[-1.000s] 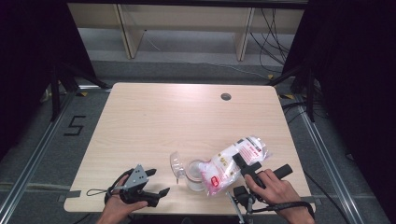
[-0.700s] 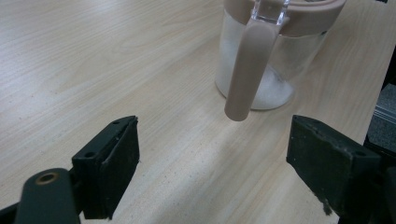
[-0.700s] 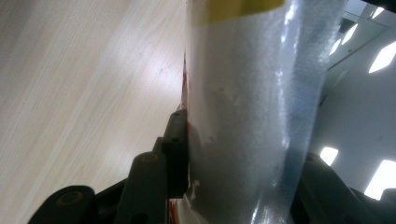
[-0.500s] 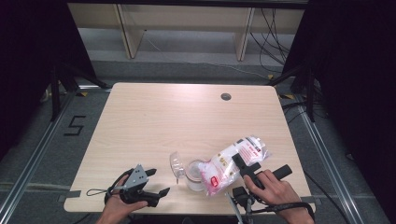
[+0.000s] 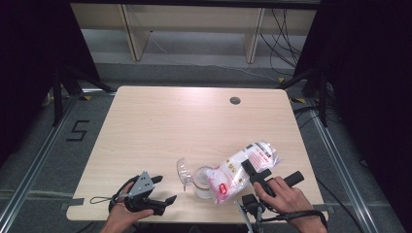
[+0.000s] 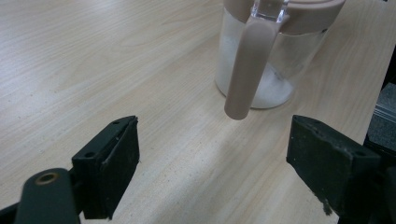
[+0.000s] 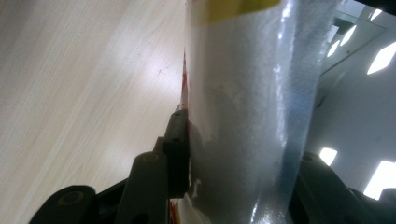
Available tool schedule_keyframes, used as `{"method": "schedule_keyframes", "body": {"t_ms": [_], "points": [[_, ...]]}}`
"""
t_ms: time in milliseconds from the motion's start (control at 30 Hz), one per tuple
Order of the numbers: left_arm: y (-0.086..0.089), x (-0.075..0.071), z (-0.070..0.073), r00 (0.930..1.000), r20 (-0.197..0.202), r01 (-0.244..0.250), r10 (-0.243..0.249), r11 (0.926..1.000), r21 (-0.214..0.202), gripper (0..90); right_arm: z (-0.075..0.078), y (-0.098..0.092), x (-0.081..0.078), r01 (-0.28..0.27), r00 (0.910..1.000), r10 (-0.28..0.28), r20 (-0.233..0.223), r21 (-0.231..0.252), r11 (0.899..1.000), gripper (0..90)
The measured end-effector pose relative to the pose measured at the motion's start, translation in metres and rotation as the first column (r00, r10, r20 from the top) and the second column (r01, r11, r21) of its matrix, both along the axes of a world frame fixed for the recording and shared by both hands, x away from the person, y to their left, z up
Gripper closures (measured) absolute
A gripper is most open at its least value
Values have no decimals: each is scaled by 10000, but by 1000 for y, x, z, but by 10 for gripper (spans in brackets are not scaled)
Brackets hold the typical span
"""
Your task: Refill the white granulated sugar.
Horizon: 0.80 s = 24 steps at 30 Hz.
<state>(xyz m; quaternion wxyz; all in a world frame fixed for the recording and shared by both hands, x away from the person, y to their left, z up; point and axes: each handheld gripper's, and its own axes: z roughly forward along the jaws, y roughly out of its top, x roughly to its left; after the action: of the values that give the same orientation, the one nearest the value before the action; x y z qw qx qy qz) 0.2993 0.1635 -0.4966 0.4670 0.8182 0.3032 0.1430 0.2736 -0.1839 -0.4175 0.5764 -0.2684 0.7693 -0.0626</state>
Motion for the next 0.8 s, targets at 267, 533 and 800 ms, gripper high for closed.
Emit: {"method": "schedule_keyframes", "body": {"t_ms": [267,533,800], "points": [[-2,-1,-1,9999,-75,-69,66,9995,-301,166,-1,0,0,-51,10000,51,4,138,9999,644],[-2,-1,-1,9999,-75,-83,81,9997,-216,166,0,1,-1,-36,10000,36,62,76,10000,645],[-2,-1,0,9999,-66,-92,91,9997,-238,166,1,1,-1,-100,9999,101,86,-74,9999,647]]}}
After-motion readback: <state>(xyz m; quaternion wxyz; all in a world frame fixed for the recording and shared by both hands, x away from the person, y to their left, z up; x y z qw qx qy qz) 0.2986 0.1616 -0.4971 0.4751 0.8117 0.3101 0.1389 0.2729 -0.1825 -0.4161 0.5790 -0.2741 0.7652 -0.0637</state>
